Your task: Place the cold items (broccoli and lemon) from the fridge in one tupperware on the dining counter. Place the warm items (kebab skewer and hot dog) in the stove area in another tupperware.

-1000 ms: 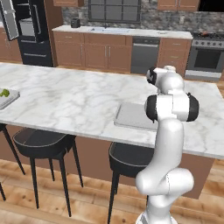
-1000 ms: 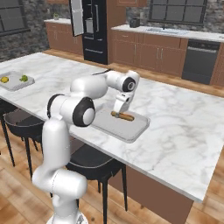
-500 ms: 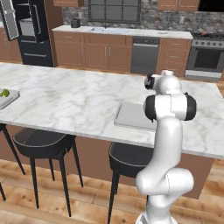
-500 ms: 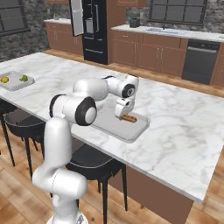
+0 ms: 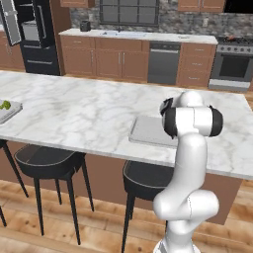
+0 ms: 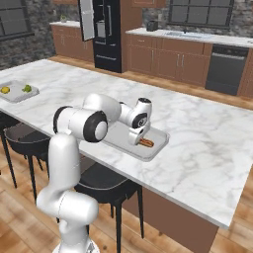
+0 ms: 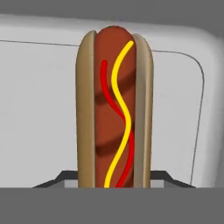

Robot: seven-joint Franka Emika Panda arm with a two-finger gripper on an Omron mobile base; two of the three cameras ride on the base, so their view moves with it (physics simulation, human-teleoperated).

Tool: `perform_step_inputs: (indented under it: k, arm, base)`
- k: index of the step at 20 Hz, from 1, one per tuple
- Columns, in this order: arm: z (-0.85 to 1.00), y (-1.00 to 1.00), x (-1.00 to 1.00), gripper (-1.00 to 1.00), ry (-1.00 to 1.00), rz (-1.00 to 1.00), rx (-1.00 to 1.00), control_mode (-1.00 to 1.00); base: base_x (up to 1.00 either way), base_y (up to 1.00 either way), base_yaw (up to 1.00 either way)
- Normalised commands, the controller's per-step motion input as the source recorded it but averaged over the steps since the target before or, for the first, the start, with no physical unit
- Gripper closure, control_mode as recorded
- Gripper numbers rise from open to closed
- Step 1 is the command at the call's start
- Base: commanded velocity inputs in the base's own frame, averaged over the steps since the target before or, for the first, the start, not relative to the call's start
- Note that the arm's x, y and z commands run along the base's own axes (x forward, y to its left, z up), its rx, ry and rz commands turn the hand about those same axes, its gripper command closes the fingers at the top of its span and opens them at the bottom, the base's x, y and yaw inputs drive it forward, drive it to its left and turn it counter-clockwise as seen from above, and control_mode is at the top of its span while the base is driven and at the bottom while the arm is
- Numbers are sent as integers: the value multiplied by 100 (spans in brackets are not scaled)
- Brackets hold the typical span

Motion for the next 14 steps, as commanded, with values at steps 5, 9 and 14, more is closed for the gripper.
perform_step_inputs:
  k: [5, 9, 14]
  arm:
    - [0, 0, 18, 100, 0, 0, 0, -100]
    - [0, 0, 0, 100, 0, 0, 0, -100]
    - [0, 0, 0, -100, 0, 0, 0, -100]
  base:
    - [0, 0, 0]
    - [0, 0, 0]
    - [0, 0, 0]
